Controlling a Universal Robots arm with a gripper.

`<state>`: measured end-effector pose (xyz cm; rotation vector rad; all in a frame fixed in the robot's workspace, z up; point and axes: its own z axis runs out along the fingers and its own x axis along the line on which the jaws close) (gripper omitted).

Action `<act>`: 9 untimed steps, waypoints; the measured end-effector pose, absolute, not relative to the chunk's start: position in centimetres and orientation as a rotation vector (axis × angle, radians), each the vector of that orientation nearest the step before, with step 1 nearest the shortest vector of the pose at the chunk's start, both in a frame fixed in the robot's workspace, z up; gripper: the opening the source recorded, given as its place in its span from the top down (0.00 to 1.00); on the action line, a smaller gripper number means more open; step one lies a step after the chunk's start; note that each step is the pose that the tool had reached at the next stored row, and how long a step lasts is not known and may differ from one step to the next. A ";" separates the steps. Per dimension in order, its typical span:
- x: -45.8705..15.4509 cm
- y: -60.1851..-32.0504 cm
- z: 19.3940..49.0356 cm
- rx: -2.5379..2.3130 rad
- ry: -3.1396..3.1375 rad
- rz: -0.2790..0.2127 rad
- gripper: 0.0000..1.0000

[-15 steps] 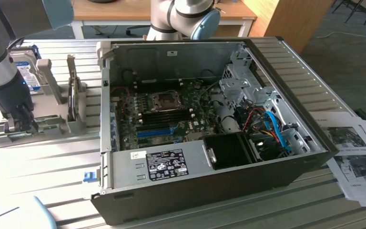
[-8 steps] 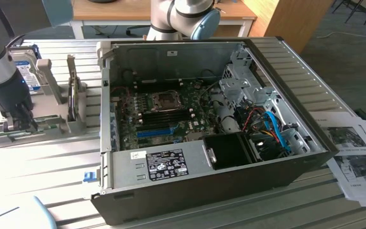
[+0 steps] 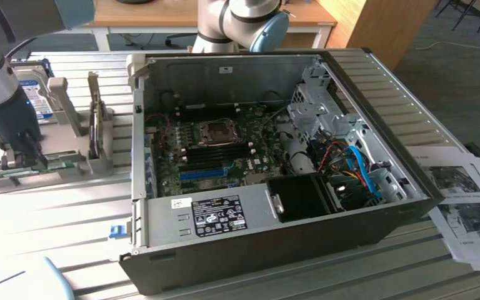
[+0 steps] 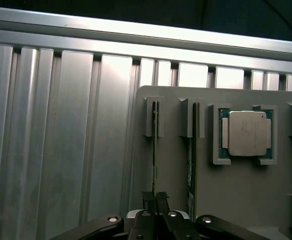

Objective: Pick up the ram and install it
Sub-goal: 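Pick up the ram and move it above insertion slot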

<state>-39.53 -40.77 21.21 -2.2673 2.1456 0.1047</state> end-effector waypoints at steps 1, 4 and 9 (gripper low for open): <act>-39.5 -40.8 21.2 -2.265 2.148 0.105 0.89; -39.5 -40.8 21.2 -2.258 2.156 0.104 0.89; -39.5 -40.8 22.2 -2.257 2.158 0.103 0.89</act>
